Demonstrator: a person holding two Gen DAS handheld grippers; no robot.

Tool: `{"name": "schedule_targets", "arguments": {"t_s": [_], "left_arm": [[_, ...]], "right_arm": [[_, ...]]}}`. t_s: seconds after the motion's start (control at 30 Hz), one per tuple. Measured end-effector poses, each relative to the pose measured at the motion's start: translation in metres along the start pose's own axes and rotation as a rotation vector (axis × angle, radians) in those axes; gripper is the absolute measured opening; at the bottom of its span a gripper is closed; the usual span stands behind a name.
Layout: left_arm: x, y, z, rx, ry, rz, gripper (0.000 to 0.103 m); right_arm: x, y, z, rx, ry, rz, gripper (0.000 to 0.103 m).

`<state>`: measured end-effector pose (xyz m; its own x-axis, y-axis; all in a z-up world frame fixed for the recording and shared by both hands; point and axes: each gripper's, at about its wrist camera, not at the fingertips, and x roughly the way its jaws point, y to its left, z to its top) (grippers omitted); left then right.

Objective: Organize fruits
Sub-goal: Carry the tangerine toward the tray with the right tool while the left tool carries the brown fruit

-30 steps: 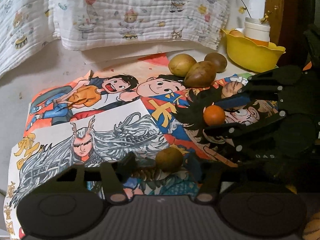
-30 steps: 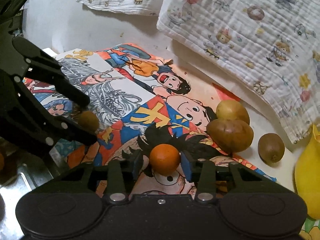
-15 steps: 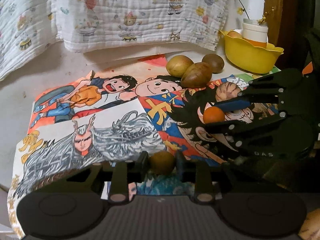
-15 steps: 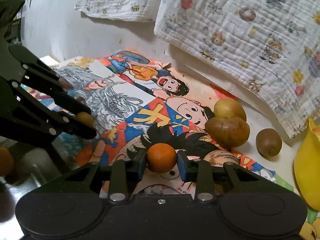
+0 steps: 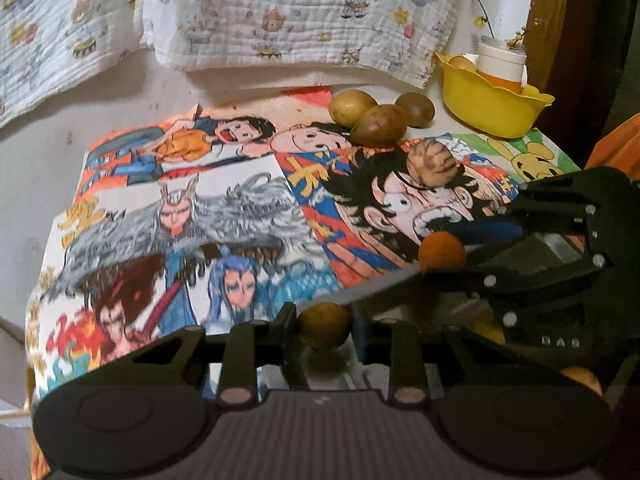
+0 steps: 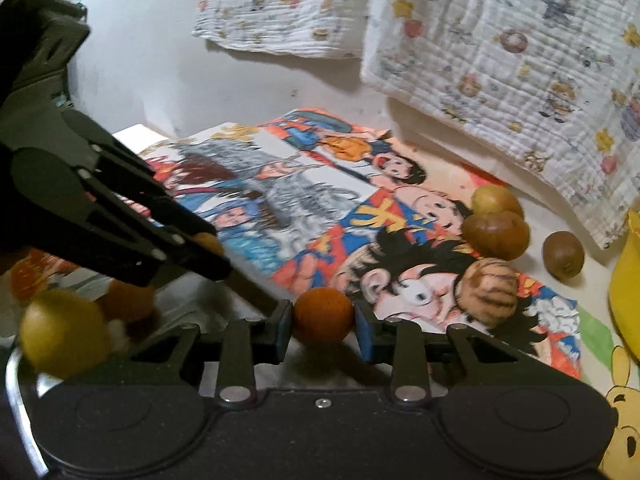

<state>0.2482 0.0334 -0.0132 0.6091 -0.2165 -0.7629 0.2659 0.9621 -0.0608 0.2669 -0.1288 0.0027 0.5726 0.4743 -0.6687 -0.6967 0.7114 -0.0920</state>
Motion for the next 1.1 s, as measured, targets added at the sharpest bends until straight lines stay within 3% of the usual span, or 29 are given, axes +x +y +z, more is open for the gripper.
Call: {"name": "schedule_targets", "arguments": {"t_s": [0.7,0.87,1.0,1.1], "left_arm": [[0.001,-0.009,-0.011,-0.040,0.066,0.018,0.032],[-0.002,-0.006,-0.010,-0.074,0.069,0.018,0.033],[-0.010,-0.006,-0.010,-0.084,0.050,0.020,0.040],[-0.020,-0.006,-0.012,-0.095,0.024,0.030,0.065]], "right_arm": [[-0.001,0.010,-0.014,0.050,0.042,0.039,0.036],[-0.004,0.011,-0.017,0.062,0.028,0.040,0.047],[-0.010,0.011,-0.019,0.075,0.010,0.034,0.055],[-0.018,0.011,-0.019,0.095,-0.011,0.030,0.065]]}}
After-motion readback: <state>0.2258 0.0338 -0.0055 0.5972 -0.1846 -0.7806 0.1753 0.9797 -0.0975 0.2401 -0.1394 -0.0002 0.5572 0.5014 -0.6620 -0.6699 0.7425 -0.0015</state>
